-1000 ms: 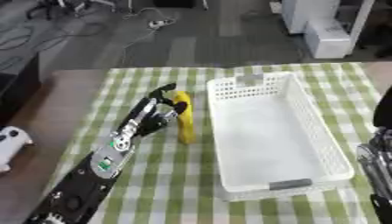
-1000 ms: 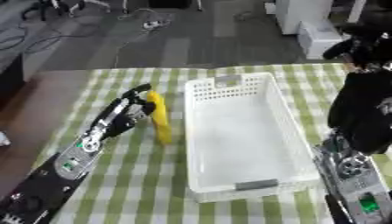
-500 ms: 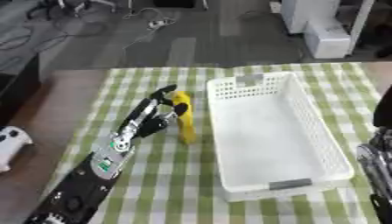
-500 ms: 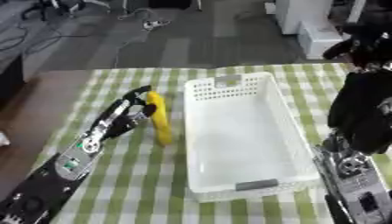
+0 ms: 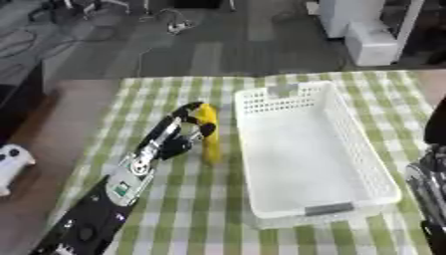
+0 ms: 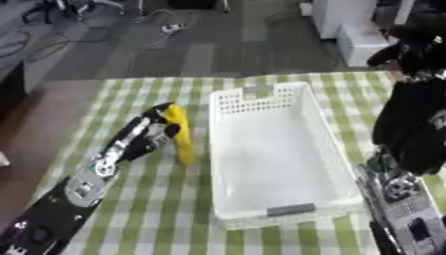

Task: Pick up objects on the table and place them in the box.

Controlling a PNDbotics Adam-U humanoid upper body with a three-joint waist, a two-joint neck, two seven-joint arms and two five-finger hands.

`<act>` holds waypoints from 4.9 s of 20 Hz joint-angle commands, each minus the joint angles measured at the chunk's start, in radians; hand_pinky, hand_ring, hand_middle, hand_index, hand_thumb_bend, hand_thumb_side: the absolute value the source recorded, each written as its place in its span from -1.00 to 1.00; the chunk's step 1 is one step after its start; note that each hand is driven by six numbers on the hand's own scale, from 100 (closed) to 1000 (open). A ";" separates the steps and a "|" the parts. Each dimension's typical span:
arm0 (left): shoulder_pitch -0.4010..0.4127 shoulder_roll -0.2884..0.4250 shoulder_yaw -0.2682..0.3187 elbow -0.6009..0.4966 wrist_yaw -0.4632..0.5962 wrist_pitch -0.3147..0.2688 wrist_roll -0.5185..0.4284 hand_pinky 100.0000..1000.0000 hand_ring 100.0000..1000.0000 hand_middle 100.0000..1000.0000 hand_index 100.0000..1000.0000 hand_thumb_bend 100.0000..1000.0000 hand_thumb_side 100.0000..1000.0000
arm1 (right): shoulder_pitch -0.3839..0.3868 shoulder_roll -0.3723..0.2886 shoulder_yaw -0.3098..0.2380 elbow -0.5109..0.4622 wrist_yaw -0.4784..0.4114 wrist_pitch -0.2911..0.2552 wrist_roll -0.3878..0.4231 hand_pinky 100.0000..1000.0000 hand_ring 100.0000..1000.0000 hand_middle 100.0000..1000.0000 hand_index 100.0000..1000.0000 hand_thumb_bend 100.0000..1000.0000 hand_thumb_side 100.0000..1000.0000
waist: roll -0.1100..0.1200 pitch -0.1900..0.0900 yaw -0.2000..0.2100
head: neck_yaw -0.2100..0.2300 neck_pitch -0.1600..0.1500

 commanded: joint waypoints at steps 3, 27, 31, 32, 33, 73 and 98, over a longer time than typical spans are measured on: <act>-0.013 0.005 0.014 0.002 -0.023 -0.009 -0.010 1.00 0.58 0.93 1.00 0.14 0.92 | -0.022 0.001 0.002 -0.013 -0.003 0.000 0.003 -0.37 0.14 0.19 0.40 -1.00 0.81 | -0.003 -0.007 -0.005 | -0.020 0.011; -0.009 0.009 0.044 0.070 -0.113 -0.046 -0.003 1.00 0.62 0.95 1.00 0.18 0.92 | -0.046 0.016 0.007 -0.013 -0.019 0.005 0.012 -0.37 0.14 0.19 0.40 -1.00 0.82 | -0.007 0.005 -0.039 | -0.015 0.016; -0.011 0.014 0.046 0.074 -0.123 -0.051 -0.004 1.00 0.62 0.95 1.00 0.18 0.91 | -0.052 0.019 0.008 -0.013 -0.023 0.006 0.014 -0.37 0.14 0.19 0.40 -1.00 0.82 | -0.006 0.006 -0.045 | -0.016 0.017; -0.012 0.016 0.046 0.074 -0.125 -0.052 -0.005 1.00 0.62 0.95 1.00 0.18 0.90 | -0.053 0.019 0.007 -0.013 -0.024 0.006 0.014 -0.37 0.14 0.19 0.40 -1.00 0.82 | -0.006 0.006 -0.046 | -0.017 0.017; -0.012 0.018 0.047 0.074 -0.128 -0.053 -0.005 1.00 0.62 0.95 1.00 0.18 0.90 | -0.053 0.020 0.007 -0.013 -0.024 0.006 0.015 -0.37 0.14 0.19 0.40 -1.00 0.82 | -0.005 0.006 -0.048 | -0.018 0.016; -0.022 0.059 0.072 0.086 -0.044 -0.101 0.255 -1.00 -1.00 -1.00 -0.33 -1.00 0.12 | -0.082 0.043 0.009 -0.013 -0.046 0.017 0.024 -0.37 0.14 0.19 0.40 -1.00 0.82 | -0.007 0.013 -0.085 | 0.039 -0.029; -0.148 0.123 0.050 -0.008 -0.138 -0.051 0.249 -1.00 -1.00 -1.00 -0.66 -1.00 -0.04 | -0.055 0.024 0.008 -0.013 -0.035 0.018 0.020 -0.37 0.14 0.19 0.40 -1.00 0.82 | 0.004 -0.009 -0.051 | 0.091 -0.077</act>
